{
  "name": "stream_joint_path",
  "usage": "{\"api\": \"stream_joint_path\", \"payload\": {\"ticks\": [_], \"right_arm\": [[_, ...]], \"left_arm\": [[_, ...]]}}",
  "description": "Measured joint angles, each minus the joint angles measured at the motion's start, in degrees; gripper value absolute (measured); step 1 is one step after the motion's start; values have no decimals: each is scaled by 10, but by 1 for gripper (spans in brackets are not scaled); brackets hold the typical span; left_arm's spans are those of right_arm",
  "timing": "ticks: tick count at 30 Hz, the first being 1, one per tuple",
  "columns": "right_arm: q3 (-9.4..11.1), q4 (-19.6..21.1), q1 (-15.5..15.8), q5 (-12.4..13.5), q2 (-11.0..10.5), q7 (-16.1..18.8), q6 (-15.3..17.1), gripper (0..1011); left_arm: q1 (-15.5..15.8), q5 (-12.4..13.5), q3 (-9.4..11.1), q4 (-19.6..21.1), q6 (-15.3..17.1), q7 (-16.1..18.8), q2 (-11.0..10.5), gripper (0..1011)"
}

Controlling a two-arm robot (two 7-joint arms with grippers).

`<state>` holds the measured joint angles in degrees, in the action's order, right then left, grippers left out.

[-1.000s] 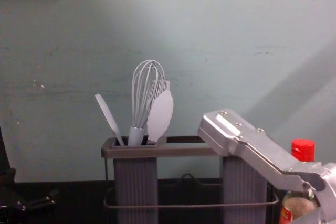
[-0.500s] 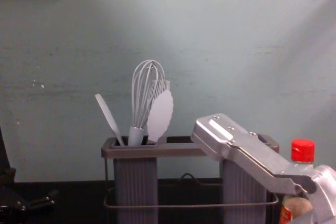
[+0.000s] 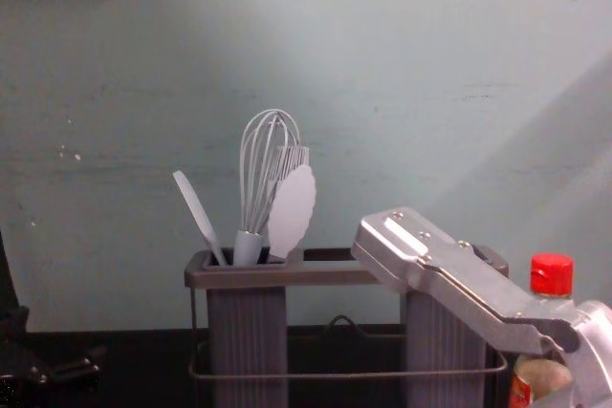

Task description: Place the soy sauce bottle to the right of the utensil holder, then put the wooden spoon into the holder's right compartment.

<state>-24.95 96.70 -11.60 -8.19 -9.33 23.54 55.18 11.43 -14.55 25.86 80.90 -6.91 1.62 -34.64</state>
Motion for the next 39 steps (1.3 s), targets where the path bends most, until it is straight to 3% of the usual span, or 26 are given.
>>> {"api": "stream_joint_path", "payload": {"ticks": [4, 13, 21, 27, 30, 33, 34, 39], "right_arm": [[3, -2, 1, -3, 3, 5, -3, 1004], [13, 3, 7, -10, 6, 12, -4, 838], [28, 48, 25, -16, -4, 20, 1, 839], [55, 102, 55, -13, -21, 32, -4, 839], [74, 129, 77, -8, -29, 37, -19, 839], [99, 160, 112, 1, -37, 38, -60, 839], [99, 160, 112, 1, -37, 38, -60, 839], [133, 191, 166, 24, -45, 26, -155, 839]], "left_arm": [[0, 0, 0, 0, 0, 0, 0, 1011], [0, 0, 0, 0, 0, 0, 0, 1011], [0, 0, 0, 0, 0, 0, 0, 1011], [0, 0, 0, 0, 0, 0, 0, 1011], [0, 0, 0, 0, 0, 0, 0, 1011], [0, 0, 0, 0, 0, 0, 0, 1011], [0, 0, 0, 0, 0, 0, 0, 1011], [0, 0, 0, 0, 0, 0, 0, 1011]]}}
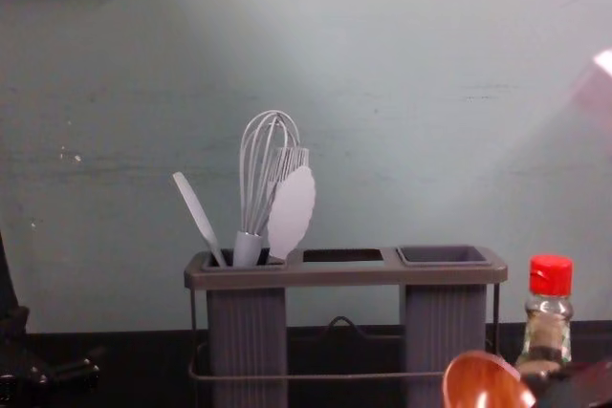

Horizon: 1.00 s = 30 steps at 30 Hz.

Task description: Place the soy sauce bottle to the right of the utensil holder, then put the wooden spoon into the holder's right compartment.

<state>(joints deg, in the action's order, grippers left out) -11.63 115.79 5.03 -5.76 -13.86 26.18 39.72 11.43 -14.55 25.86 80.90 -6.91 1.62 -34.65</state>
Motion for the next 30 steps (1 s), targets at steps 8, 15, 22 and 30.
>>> {"api": "stream_joint_path", "payload": {"ticks": [8, 15, 22, 30], "right_arm": [[39, 8, 52, 42, -5, -12, -143, 838], [51, -1, 64, 68, -6, -21, -214, 839], [52, -20, 71, 80, -1, -38, -327, 839], [54, -41, 86, 101, 2, -52, -466, 838]], "left_arm": [[0, 0, 0, 0, 0, 0, 0, 1011], [0, 0, 0, 0, 0, 0, 0, 1010], [0, 0, 0, 0, 0, 0, 0, 1011], [0, 0, 0, 0, 0, 0, 0, 1011]]}}
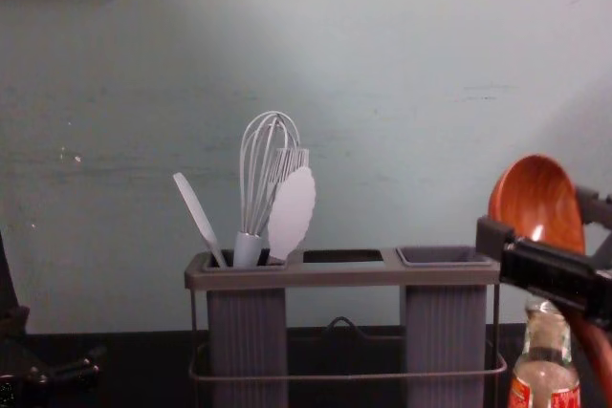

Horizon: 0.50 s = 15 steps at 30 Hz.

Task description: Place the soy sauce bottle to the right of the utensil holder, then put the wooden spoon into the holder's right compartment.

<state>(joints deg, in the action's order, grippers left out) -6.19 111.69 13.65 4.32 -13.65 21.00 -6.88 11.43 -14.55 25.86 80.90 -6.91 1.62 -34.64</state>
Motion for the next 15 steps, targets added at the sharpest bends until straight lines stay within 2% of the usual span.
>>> {"api": "stream_joint_path", "payload": {"ticks": [1, 6, 15], "right_arm": [[0, -4, 2, 5, -2, 0, -19, 839], [-2, -13, 3, 16, -7, 1, -55, 838], [-6, -16, 3, 14, -9, -6, -60, 839]], "left_arm": [[0, 0, 0, 0, 0, 0, 0, 1011], [0, 0, 0, 0, 0, 0, 0, 1011], [0, 0, 0, 0, 0, 0, 0, 1010]]}}
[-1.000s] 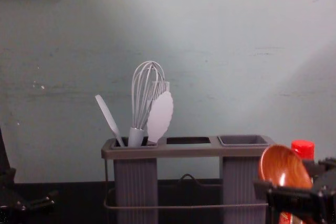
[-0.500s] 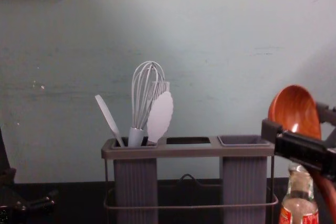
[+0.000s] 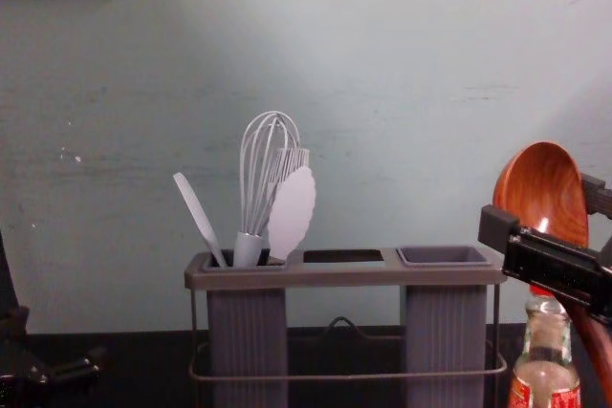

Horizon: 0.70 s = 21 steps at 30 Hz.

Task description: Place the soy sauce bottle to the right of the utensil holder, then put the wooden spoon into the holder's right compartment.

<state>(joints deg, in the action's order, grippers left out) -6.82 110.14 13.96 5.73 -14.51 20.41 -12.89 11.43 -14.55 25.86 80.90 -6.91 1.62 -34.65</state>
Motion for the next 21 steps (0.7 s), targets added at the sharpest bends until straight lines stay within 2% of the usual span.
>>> {"api": "stream_joint_path", "payload": {"ticks": [21], "right_arm": [[-3, -1, -7, 1, 1, 1, -2, 839]], "left_arm": [[0, 0, 0, 0, 0, 0, 0, 1011]]}}
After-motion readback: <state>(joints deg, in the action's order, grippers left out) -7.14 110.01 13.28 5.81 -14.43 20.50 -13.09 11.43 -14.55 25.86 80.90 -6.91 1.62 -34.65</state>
